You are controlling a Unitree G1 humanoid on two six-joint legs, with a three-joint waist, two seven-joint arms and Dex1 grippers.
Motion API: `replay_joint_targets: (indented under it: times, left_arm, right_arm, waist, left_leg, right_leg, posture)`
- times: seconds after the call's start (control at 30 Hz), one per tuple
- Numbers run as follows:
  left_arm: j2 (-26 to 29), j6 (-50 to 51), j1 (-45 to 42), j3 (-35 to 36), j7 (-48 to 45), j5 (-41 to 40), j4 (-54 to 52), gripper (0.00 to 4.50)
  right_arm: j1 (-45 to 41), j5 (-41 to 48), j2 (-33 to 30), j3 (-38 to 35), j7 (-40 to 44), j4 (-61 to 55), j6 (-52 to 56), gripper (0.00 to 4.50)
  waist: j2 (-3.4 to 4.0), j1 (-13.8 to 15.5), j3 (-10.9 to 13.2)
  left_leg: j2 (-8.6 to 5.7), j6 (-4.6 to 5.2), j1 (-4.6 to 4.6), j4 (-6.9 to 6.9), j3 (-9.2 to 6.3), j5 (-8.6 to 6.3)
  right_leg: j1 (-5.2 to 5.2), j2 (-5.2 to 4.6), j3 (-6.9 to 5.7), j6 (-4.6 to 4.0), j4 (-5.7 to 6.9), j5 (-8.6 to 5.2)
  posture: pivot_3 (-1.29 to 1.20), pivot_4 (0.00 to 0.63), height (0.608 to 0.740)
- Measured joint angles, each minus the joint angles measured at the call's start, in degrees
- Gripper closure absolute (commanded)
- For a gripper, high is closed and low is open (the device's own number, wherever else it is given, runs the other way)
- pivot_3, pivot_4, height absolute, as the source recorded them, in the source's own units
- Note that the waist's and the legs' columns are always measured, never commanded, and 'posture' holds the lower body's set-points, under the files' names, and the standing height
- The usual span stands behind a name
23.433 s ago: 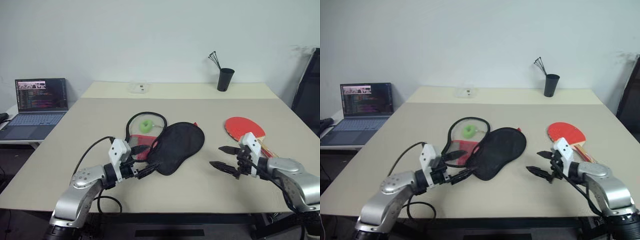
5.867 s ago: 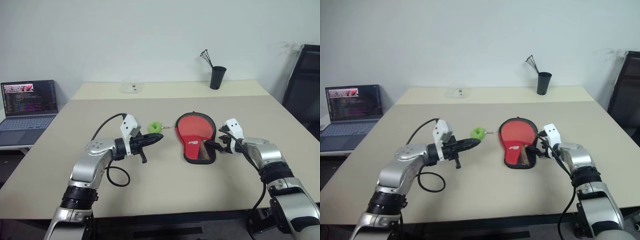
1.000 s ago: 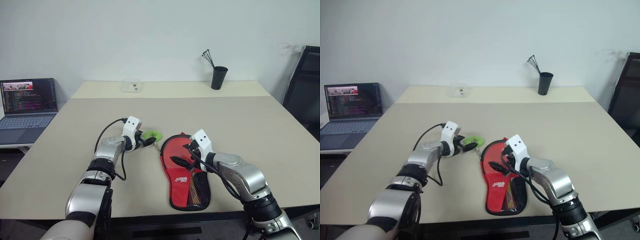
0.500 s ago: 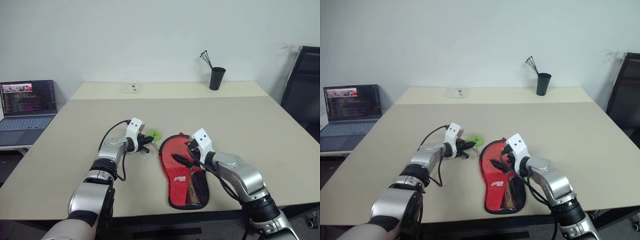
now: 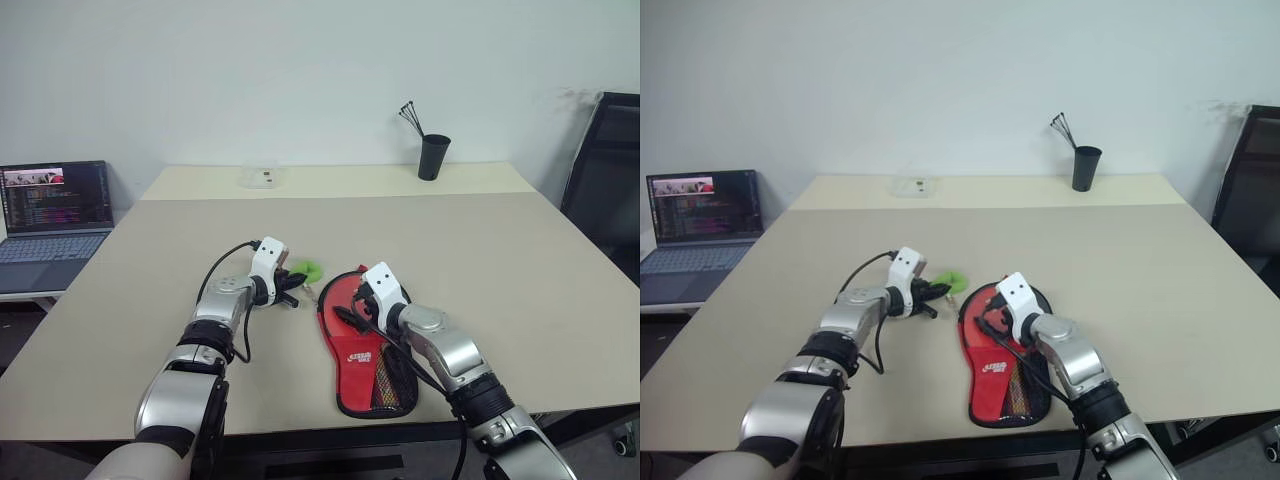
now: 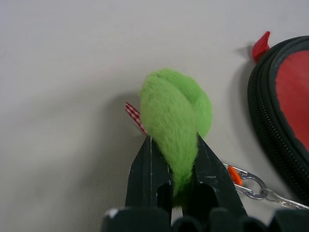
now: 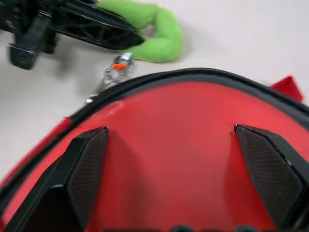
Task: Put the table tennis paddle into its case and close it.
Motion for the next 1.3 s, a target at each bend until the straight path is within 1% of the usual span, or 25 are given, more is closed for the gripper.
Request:
replay_joint_targets:
  times: [0.13, 0.23, 0.4, 0.63, 0.83, 1.0, 1.3]
  left_arm:
    - [0.67, -3.01, -1.12, -2.02, 0.07, 2.48, 1.99, 4.49]
    - [1.07, -5.84, -3.10, -3.57, 0.40, 4.90, 5.42, 4.49]
    - [-0.09, -11.12, -9.03, -7.24, 4.72, 10.62, 13.33, 4.49]
    - [-2.12, -15.29, -13.30, -11.26, 11.19, 17.63, 18.93, 4.49]
    - [-4.58, -18.01, -15.78, -16.50, 17.99, 25.33, 21.31, 4.49]
    - [-7.19, -20.20, -19.30, -20.53, 23.86, 31.25, 22.30, 4.49]
    - [-11.50, -24.14, -23.28, -25.33, 29.06, 38.49, 23.33, 4.49]
  right_arm:
    - [1.00, 0.03, -1.47, -0.32, 0.98, -1.94, 1.57, 0.00]
    - [2.29, 0.17, -2.59, -0.59, 2.36, -4.20, 3.26, 0.00]
    - [3.17, 0.06, -2.27, -0.58, 2.81, -6.03, 5.40, 0.00]
    - [2.99, -0.09, -0.84, -0.45, 2.72, -6.47, 6.93, 0.00]
    - [4.04, -0.72, -0.35, 0.91, 3.40, -7.07, 7.21, 0.00]
    - [6.61, -1.18, -0.39, 2.36, 4.18, -10.07, 7.24, 0.00]
    - [9.47, -1.29, -0.38, 2.90, 4.01, -14.03, 8.09, 0.00]
  waist:
    - [-0.09, 0.04, -0.07]
    - [-0.15, -0.04, -0.11]
    - [-0.27, -0.03, -0.19]
    - [-0.35, -0.20, -0.24]
    - [-0.58, -0.10, -0.39]
    - [-0.67, -0.11, -0.46]
    - [-0.67, -0.08, -0.46]
  left_leg:
    - [0.00, 0.00, 0.07, 0.00, 0.00, 0.00]
    - [-0.01, 0.00, 0.28, -0.02, 0.01, 0.00]
    - [0.00, 0.00, 0.39, -0.01, 0.08, 0.00]
    - [0.02, 0.00, 0.42, -0.04, 0.12, 0.00]
    - [0.00, 0.00, 0.43, -0.03, 0.19, 0.00]
    - [0.01, -0.01, 0.43, -0.05, 0.20, -0.01]
    - [0.00, -0.02, 0.41, -0.10, 0.24, -0.01]
  right_leg:
    - [0.04, 0.00, -0.01, 0.03, 0.01, -0.02]
    - [0.18, 0.01, 0.03, 0.23, 0.01, -0.14]
    - [0.23, 0.03, 0.02, 0.23, 0.10, -0.14]
    - [0.22, 0.04, 0.09, 0.24, 0.10, -0.14]
    - [0.23, 0.03, 0.08, 0.24, 0.10, -0.14]
    - [0.23, 0.03, 0.09, 0.25, 0.08, -0.15]
    - [0.22, 0.03, 0.10, 0.26, -0.02, -0.16]
  posture:
    - [0.00, 0.150, 0.740]
    - [0.00, 0.150, 0.740]
    - [0.00, 0.150, 0.740]
    - [0.00, 0.150, 0.740]
    - [0.00, 0.150, 0.740]
    - [0.00, 0.150, 0.740]
    - [0.00, 0.150, 0.740]
